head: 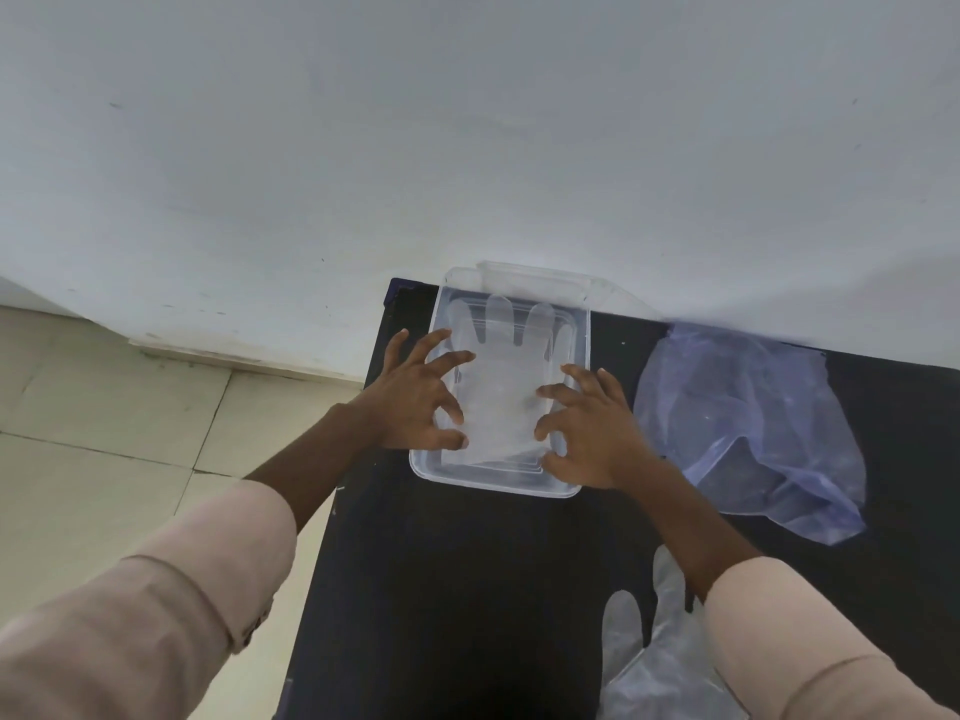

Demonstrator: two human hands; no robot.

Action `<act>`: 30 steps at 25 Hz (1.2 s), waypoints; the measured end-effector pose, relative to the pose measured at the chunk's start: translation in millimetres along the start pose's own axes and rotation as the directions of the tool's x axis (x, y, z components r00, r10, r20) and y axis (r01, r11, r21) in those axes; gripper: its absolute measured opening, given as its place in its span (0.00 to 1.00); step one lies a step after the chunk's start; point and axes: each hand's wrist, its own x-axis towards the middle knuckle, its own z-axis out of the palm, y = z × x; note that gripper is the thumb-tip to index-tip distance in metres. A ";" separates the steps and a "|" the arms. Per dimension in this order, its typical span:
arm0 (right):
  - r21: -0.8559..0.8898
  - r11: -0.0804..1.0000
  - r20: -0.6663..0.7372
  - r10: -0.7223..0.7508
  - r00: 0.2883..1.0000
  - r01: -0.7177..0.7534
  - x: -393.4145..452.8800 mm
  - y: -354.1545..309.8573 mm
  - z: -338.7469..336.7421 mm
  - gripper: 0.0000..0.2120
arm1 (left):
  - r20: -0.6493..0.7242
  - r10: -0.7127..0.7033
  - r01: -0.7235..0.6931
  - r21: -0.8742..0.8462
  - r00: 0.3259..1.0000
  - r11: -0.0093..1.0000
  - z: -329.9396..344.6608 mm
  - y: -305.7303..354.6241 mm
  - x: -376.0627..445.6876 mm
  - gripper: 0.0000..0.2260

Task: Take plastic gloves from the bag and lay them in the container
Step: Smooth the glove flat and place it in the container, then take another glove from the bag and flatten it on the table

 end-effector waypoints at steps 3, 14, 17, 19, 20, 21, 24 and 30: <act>-0.052 0.999 0.088 0.008 0.996 -0.004 0.3 -1.1 -6.1 0.14 | 0.084 -0.039 0.034 0.060 0.996 0.998 -6.3 3.5 1.2 0.27; 0.186 0.983 -0.131 0.020 0.991 0.005 -4.0 -4.1 -28.1 0.25 | -0.118 -0.133 0.115 -0.146 0.984 0.983 -28.6 40.0 4.7 0.20; 0.577 0.814 -0.379 0.192 0.905 0.069 -18.9 -3.2 -44.9 0.20 | -0.275 -0.279 0.073 -0.579 0.920 0.812 -48.3 74.1 7.4 0.12; 0.816 0.573 -0.336 0.360 0.870 0.078 -32.1 -2.9 -57.2 0.15 | -0.219 -0.355 0.066 -0.765 0.909 0.641 -61.9 104.6 8.5 0.09; 0.896 0.435 -0.295 0.434 0.851 0.088 -39.3 -2.4 -60.2 0.13 | -0.161 -0.372 0.082 -0.826 0.914 0.558 -66.9 119.5 8.1 0.08; 0.941 0.323 -0.262 0.502 0.824 0.102 -51.9 -0.7 -61.7 0.12 | -0.096 -0.358 0.101 -0.864 0.929 0.493 -71.0 136.9 7.1 0.08; 0.979 0.179 -0.187 0.585 0.789 0.098 -85.4 0.7 -56.9 0.09 | 0.020 -0.279 0.141 -0.895 0.960 0.423 -68.6 172.8 -0.4 0.09; 0.998 0.037 0.003 0.713 0.701 -0.042 -173.5 -21.5 -11.0 0.06 | 0.099 -0.125 0.146 -0.878 0.987 0.456 -26.8 225.1 -40.0 0.10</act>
